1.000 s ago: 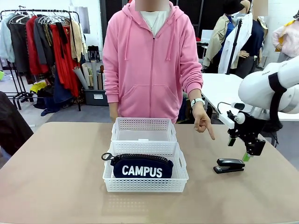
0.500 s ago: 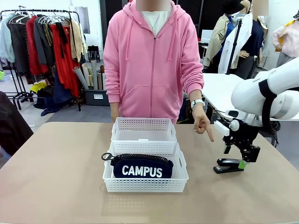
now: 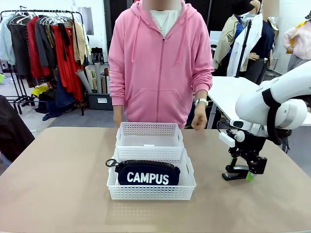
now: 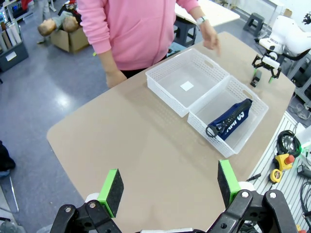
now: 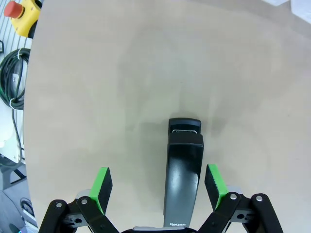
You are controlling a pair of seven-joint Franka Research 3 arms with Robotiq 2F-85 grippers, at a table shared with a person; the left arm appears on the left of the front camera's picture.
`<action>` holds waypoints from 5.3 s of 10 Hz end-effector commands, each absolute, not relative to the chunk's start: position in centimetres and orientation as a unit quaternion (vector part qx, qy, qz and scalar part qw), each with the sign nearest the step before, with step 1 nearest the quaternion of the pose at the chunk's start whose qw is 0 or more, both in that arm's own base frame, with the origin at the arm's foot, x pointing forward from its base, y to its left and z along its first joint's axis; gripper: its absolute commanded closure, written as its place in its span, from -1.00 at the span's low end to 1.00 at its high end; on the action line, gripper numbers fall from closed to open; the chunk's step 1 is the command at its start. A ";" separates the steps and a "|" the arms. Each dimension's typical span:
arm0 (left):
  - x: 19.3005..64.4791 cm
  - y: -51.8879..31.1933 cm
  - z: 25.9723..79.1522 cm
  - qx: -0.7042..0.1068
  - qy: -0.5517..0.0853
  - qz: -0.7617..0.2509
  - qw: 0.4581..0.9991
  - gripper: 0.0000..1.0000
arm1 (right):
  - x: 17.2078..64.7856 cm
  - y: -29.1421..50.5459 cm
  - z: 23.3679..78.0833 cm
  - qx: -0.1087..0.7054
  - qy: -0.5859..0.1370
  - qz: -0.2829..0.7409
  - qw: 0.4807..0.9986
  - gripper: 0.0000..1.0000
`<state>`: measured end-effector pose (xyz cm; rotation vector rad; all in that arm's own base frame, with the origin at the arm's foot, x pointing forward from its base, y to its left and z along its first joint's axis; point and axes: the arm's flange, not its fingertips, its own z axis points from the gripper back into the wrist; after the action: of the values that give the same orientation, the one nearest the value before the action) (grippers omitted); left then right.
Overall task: Distribute items into two baskets.
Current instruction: Pick up the Stapler that the person points to, then place the picked Stapler into the Organizing basket as instructed by the person.
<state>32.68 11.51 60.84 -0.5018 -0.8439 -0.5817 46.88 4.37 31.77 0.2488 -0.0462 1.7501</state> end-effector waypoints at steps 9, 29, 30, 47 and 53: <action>32.7 11.5 60.9 -0.238 -0.403 -0.277 0.839 -1.00 | 48.1 4.4 30.5 0.109 -0.021 0.765 0.634 -0.74; 32.7 11.5 60.9 -0.238 -0.403 -0.277 0.839 -1.00 | 49.5 4.9 41.6 0.067 -0.029 0.593 0.802 0.70; 32.7 11.5 60.9 -0.238 -0.403 -0.277 0.839 -1.00 | 49.0 5.1 43.9 0.048 -0.040 0.577 0.815 0.70; 32.7 11.5 60.9 -0.238 -0.403 -0.277 0.839 -1.00 | 43.4 5.2 57.6 -0.040 -0.137 0.555 0.819 0.70; 32.7 11.5 60.9 -0.238 -0.403 -0.277 0.839 -1.00 | 43.4 5.2 57.6 -0.040 -0.137 0.555 0.819 0.70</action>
<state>32.70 11.51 60.81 -0.5018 -0.8429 -0.5811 43.45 5.25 57.41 -0.0708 -0.2956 1.1906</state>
